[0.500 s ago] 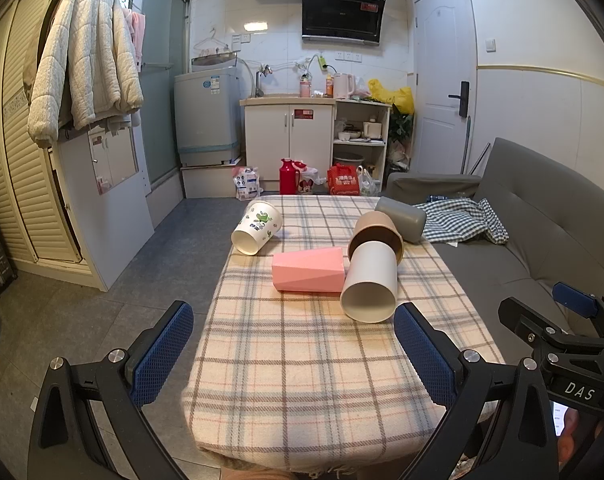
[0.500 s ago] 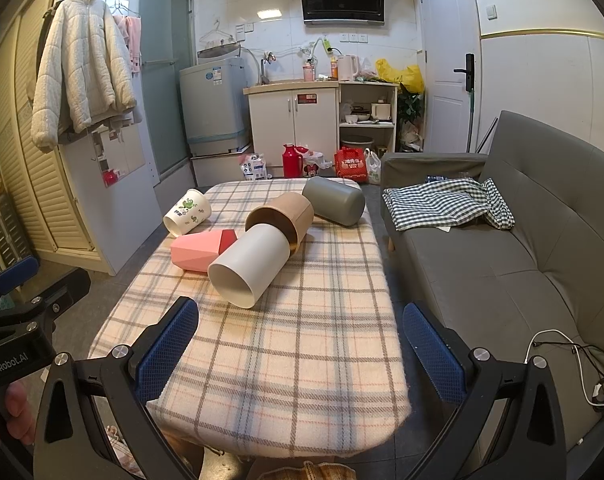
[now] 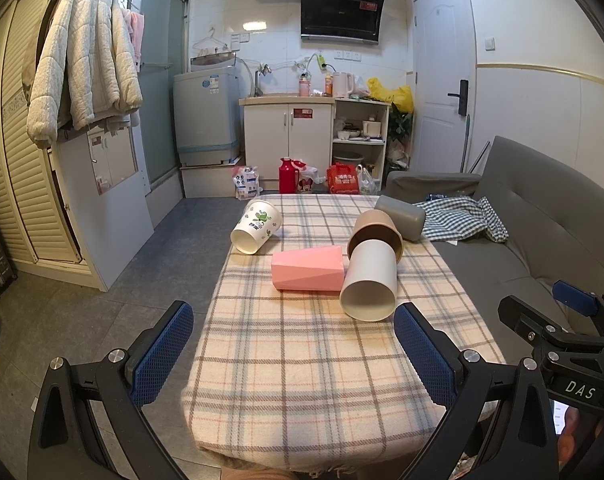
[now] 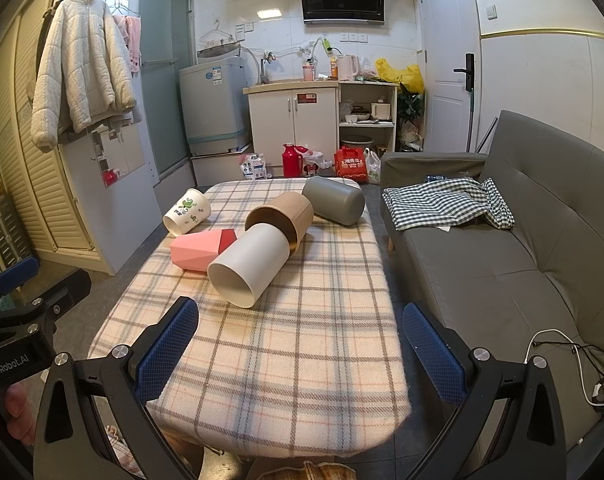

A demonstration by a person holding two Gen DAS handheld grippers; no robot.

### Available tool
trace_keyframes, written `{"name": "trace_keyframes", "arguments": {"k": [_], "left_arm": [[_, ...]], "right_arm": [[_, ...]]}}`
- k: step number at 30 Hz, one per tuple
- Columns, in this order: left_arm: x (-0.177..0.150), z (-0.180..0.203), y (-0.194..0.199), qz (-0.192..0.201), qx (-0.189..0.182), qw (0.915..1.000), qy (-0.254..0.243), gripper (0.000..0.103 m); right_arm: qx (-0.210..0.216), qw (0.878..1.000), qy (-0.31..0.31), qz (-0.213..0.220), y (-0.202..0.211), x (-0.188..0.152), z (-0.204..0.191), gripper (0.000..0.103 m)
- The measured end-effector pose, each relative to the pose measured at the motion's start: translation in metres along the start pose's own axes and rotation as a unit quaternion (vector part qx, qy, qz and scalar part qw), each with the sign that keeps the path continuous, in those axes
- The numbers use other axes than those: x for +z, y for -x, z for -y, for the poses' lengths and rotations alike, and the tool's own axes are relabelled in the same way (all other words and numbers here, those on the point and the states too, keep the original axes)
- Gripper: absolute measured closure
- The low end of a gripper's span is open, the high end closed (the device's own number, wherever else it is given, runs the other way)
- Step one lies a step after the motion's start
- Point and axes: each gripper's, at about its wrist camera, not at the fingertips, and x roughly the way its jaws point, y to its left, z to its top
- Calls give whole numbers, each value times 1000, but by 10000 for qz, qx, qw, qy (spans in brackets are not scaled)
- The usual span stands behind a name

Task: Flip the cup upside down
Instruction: 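Move the right tool toward the grey cup lying on the table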

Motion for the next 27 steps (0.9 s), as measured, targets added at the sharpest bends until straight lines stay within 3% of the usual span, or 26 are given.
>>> {"name": "trace_keyframes", "arguments": {"k": [27], "left_arm": [[-2, 2, -16, -139, 17, 9999, -10, 0]], "right_arm": [[111, 9999, 69, -88, -14, 0, 7, 0]]}}
